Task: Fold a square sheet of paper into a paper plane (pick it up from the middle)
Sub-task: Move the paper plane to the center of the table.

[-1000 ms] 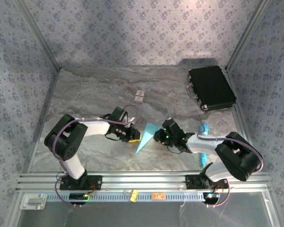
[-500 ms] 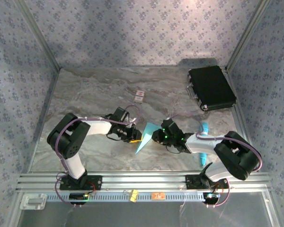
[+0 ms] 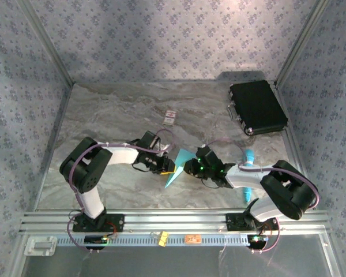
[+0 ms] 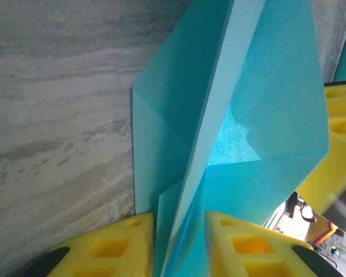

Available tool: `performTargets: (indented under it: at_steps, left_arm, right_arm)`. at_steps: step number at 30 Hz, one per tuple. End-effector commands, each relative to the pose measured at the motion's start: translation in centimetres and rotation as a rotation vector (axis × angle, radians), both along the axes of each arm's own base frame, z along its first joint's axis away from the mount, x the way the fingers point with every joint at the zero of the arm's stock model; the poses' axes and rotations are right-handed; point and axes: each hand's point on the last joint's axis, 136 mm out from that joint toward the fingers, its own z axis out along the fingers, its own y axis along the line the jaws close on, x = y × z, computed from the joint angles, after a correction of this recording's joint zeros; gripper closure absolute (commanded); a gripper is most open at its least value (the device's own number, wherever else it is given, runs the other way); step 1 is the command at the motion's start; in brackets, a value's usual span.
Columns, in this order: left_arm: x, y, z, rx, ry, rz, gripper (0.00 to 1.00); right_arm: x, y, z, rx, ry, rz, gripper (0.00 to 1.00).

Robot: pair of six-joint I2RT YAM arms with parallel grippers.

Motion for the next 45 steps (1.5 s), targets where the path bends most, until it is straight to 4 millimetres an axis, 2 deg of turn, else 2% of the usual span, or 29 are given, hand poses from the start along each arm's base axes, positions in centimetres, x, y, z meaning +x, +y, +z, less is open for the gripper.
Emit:
performTargets:
  at_steps: [1,4,8,13,16,19,21,23,31,45]
  left_arm:
    - [-1.8,-0.4,-0.6,0.01,0.038,-0.068,0.73]
    - [-1.8,-0.5,-0.6,0.012,0.035,-0.068,0.8]
    - [-1.5,-0.8,0.5,0.004,-0.003,-0.069,0.89]
    - [0.1,0.1,2.4,0.054,-0.124,-0.009,0.96]
    - [1.5,2.0,3.3,0.165,-0.24,0.071,0.97]
    - [3.0,5.7,3.4,0.394,-0.344,0.168,0.98]
    - [3.4,7.9,3.2,0.53,-0.378,0.205,0.99]
    - [3.4,8.9,2.9,0.597,-0.382,0.214,1.0]
    - [2.9,9.6,3.4,0.652,-0.421,0.23,0.99]
    - [2.4,9.7,2.6,0.684,-0.378,0.217,0.96]
  right_arm:
    - [-0.4,-0.1,-0.6,-0.007,0.013,-0.002,0.81]
    - [-0.3,-0.6,-0.5,-0.018,0.0,-0.037,0.82]
    - [-0.2,-1.6,0.0,-0.033,-0.022,-0.071,0.82]
    - [-0.5,-3.3,0.6,-0.06,-0.044,-0.117,0.82]
    - [-0.5,-4.2,1.1,-0.064,-0.063,-0.145,0.81]
    - [-0.6,-4.6,1.7,-0.06,-0.077,-0.157,0.8]
    - [-0.5,-4.6,2.1,-0.056,-0.087,-0.159,0.8]
    - [-0.5,-4.5,2.3,-0.06,-0.091,-0.151,0.8]
    - [-0.4,-4.1,2.2,-0.076,-0.074,-0.14,0.8]
    - [-0.7,-4.0,1.4,-0.036,-0.064,-0.147,0.79]
